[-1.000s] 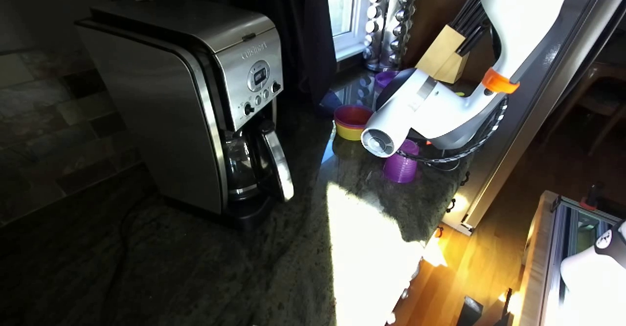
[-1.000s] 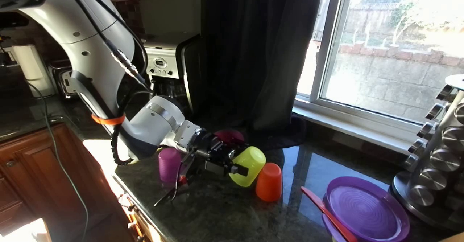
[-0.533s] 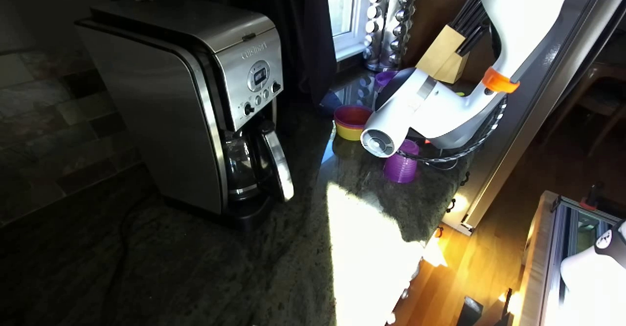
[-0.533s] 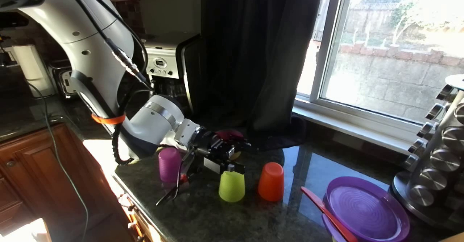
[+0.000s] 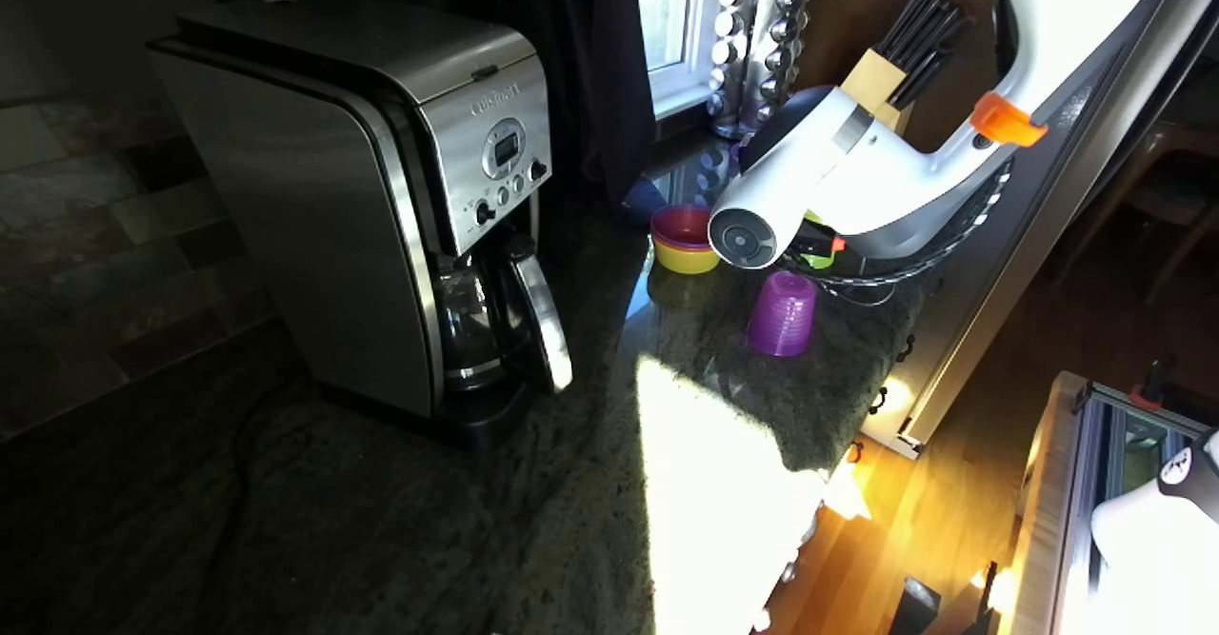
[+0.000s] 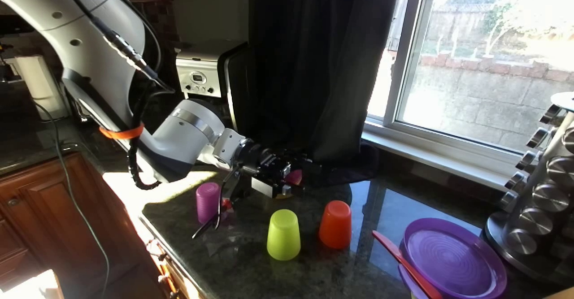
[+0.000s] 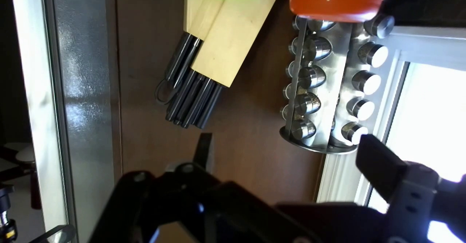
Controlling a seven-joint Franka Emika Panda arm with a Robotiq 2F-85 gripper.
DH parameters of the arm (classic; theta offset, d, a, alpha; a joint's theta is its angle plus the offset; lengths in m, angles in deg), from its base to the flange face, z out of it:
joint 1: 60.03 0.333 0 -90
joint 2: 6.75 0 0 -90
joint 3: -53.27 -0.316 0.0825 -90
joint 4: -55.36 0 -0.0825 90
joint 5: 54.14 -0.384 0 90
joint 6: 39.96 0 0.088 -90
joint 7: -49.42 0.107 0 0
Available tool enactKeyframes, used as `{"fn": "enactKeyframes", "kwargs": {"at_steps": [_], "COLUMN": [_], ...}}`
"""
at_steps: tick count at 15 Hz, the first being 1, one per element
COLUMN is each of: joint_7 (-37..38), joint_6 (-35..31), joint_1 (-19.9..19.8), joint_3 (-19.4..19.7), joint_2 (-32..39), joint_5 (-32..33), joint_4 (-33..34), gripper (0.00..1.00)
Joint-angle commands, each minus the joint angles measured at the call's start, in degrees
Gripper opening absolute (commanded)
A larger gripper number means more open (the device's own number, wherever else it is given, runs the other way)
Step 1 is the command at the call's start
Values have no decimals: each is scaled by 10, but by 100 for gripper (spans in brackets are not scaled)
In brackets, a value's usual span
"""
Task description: Place the yellow cup upside down.
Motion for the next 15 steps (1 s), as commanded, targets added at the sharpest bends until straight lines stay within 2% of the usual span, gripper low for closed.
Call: {"fn": "enactKeyframes", "kwargs": {"at_steps": [1, 4, 7, 11, 15], "joint_7": [-55, -127, -215, -386, -565], "joint_6": [-79, -205, -334, -480, -582], "joint_1": [-18, -36, -52, -71, -88], "joint_3": [1, 19, 55, 118, 173], "joint_2": [-87, -160, -228, -300, -322], "joint_5": [-12, -14, -27, -97, -169], "joint_4": [-49, -78, -98, -117, -140], "gripper": [100, 100, 100, 100, 100]}}
